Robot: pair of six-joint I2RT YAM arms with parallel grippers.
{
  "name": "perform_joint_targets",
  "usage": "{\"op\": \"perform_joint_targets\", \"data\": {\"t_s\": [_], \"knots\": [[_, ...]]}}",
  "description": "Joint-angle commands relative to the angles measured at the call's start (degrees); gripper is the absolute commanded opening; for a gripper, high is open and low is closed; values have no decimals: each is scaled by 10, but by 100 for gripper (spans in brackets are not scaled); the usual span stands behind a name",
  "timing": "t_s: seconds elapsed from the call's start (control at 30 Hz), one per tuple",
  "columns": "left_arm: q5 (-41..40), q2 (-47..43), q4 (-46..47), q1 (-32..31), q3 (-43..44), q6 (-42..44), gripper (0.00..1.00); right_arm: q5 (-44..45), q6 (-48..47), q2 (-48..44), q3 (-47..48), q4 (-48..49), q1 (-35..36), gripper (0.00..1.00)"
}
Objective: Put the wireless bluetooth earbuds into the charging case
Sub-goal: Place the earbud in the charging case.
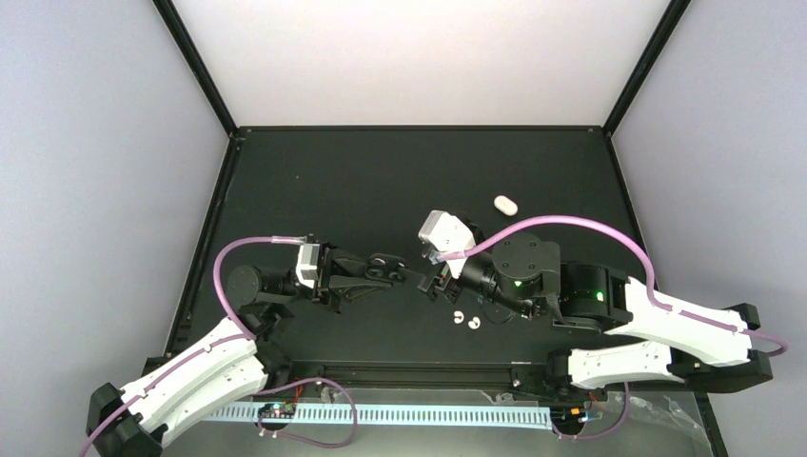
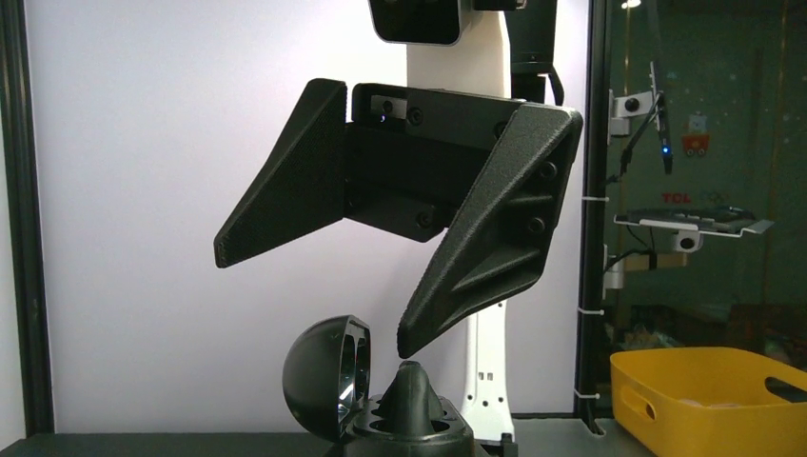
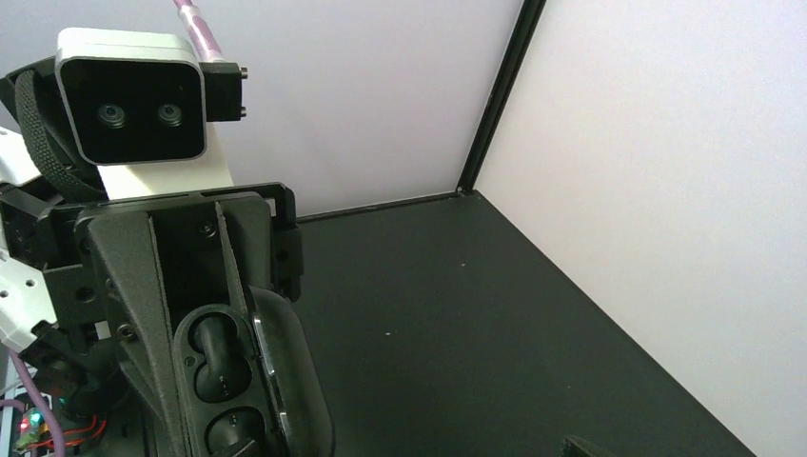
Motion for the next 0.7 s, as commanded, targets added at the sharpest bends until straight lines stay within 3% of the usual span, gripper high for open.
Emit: {"op": "perform_joint_targets", "data": {"t_s": [0.0, 0.67], "knots": [[1, -6, 14, -2, 3, 3, 2, 21, 3, -4, -8, 8, 3, 82], [-2, -12, 15, -2, 2, 3, 2, 6, 6, 12, -8, -3, 3, 81]]}}
